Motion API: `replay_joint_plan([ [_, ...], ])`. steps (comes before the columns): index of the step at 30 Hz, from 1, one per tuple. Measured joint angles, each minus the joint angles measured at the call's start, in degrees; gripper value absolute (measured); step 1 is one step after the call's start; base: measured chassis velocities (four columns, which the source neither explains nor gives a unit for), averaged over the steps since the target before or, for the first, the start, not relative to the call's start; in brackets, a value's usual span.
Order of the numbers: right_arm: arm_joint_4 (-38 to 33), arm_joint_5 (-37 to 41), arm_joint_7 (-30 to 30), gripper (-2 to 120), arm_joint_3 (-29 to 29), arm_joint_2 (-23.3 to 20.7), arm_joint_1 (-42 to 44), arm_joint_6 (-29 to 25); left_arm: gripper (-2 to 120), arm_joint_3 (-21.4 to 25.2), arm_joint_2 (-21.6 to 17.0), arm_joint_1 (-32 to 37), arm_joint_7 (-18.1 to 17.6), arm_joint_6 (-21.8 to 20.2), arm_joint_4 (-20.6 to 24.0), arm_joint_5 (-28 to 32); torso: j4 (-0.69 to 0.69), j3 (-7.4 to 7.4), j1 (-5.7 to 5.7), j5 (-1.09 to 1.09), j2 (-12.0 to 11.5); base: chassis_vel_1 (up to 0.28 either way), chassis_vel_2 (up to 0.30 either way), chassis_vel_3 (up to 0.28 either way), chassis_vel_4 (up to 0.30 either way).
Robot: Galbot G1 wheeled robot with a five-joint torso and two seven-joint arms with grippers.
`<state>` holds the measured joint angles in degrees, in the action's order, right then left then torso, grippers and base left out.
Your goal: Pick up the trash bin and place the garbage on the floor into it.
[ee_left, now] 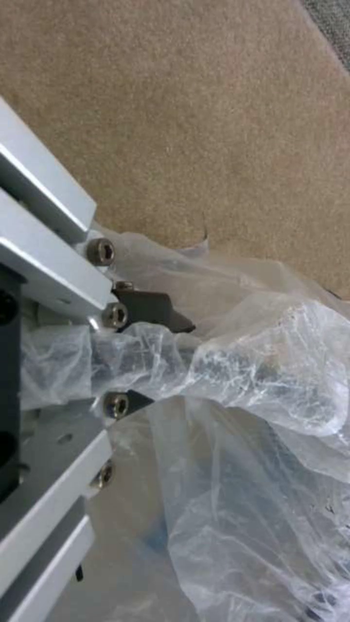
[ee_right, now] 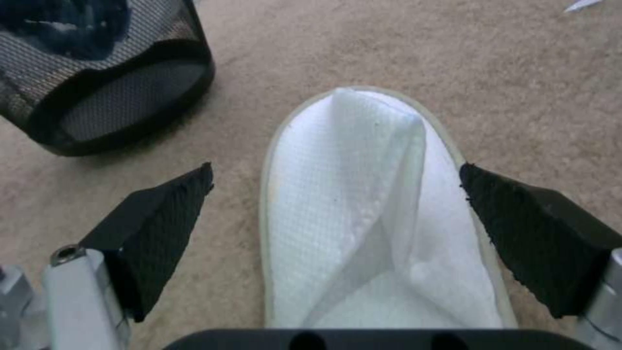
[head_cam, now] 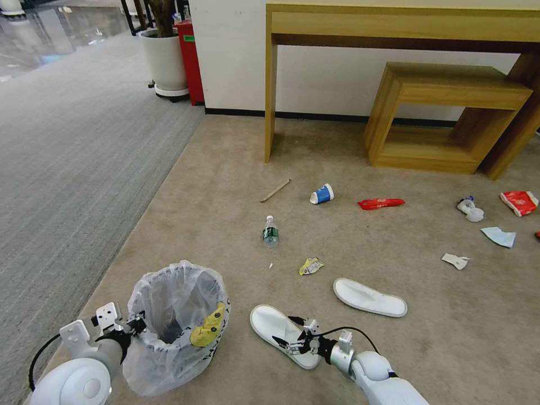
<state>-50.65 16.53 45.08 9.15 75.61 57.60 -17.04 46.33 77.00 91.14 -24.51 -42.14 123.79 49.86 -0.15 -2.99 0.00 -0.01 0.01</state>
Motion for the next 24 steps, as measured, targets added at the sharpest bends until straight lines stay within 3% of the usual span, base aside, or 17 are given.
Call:
replay_joint_plan([
  [5,2.44,-0.35,-0.61,96,-0.72,0.83,-1.26,-0.71,1,0.05,0.01,-0.02,0.02,0.00,0.00,0.03,0.00,0.00,0.00,0.01,0.00,0.000,0.000,0.000,0.000],
  [9,4.31,-0.83,-1.25,85,-1.27,1.57,-2.15,-1.45,1,0.11,-0.01,-0.03,0.03,0.00,-0.03,0.10,0.00,0.00,0.00,0.00,0.00,0.000,0.000,0.000,0.000],
  [12,6.33,-1.50,-1.53,70,-1.61,2.38,-2.79,-2.33,1,0.22,-0.11,-0.07,0.04,0.00,-0.05,0.25,0.00,0.00,0.00,0.00,0.00,0.000,0.000,0.000,0.000],
  [17,7.30,-1.83,-1.88,58,-2.05,2.89,-3.12,-2.88,1,0.32,-0.28,-0.13,0.05,0.00,-0.13,0.38,0.00,0.00,0.00,0.01,0.00,0.000,0.000,0.000,0.000],
  [19,8.06,-2.14,-2.11,47,-2.26,3.15,-3.43,-3.30,1,0.33,-0.32,-0.19,0.07,0.00,-0.19,0.50,-0.01,0.00,0.00,0.00,0.00,0.000,0.000,0.000,0.000],
  [24,8.51,-2.30,-2.25,33,-2.56,3.39,-3.72,-3.61,1,0.34,-0.30,-0.07,0.09,0.00,-0.18,0.58,0.00,0.00,0.00,0.01,0.00,0.000,0.000,0.000,0.000],
])
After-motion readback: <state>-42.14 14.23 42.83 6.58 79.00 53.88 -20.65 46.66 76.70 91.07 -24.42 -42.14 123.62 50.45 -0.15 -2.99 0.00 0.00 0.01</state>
